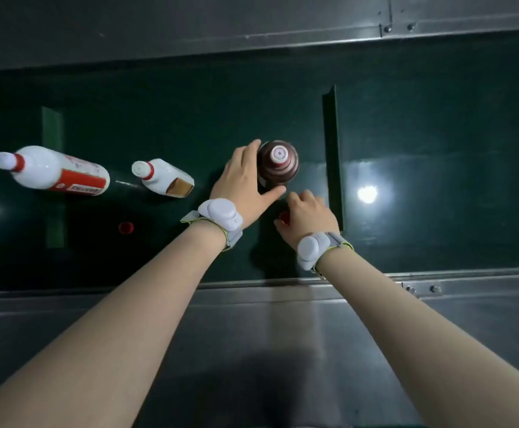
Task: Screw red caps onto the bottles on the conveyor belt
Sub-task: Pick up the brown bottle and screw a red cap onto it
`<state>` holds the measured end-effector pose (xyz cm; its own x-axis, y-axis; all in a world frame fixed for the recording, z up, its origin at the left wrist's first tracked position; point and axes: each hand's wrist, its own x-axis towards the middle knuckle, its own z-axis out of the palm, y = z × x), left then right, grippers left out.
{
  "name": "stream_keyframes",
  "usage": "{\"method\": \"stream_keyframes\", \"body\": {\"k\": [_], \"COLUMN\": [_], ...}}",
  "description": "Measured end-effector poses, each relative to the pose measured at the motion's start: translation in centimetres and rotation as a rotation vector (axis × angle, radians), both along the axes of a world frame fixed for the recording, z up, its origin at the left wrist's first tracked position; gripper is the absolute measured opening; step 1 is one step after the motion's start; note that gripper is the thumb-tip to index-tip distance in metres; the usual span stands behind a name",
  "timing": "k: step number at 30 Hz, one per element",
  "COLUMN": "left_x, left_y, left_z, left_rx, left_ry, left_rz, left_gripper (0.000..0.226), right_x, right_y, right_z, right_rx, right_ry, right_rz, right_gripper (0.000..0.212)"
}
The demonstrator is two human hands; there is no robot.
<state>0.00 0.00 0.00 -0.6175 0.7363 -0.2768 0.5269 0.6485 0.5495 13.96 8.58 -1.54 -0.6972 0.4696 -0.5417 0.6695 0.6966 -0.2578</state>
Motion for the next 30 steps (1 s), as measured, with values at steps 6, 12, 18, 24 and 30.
{"method": "stream_keyframes", "body": {"k": [6,12,18,24,30], "left_x": [0.3,0.2,-0.4,-2.9,-4.1], "left_y": [1.0,1.4,1.3,2.1,1.7], "left_z": [-1.6,-0.7,4.4,15.2,24.9], "left_rx": [0.073,0.109,0.203,0.307,0.329], "left_ry": [-0.005,0.026,0.069,0.095,0.152], "left_rz": [0.042,0.058,0.119,0.225,0.245], "left_gripper": [0.100,0.083,0.079,0.078,0.082], "right_x": [0.2,0.3,-1.0,-4.2,-6.2], "right_y": [-0.3,0.3,2.9,5.9,6.9], "right_z": [-2.4,-1.5,5.9,19.0,31.5], "right_rx": [0.001,-0.015,0.102,0.163,0.065], "right_ry": [-0.069,0.031,0.299,0.521,0.770], "right_rz": [0.013,-0.035,-0.056,-0.110,-0.121], "right_gripper": [0.041,0.028,0.022,0.033,0.034]}}
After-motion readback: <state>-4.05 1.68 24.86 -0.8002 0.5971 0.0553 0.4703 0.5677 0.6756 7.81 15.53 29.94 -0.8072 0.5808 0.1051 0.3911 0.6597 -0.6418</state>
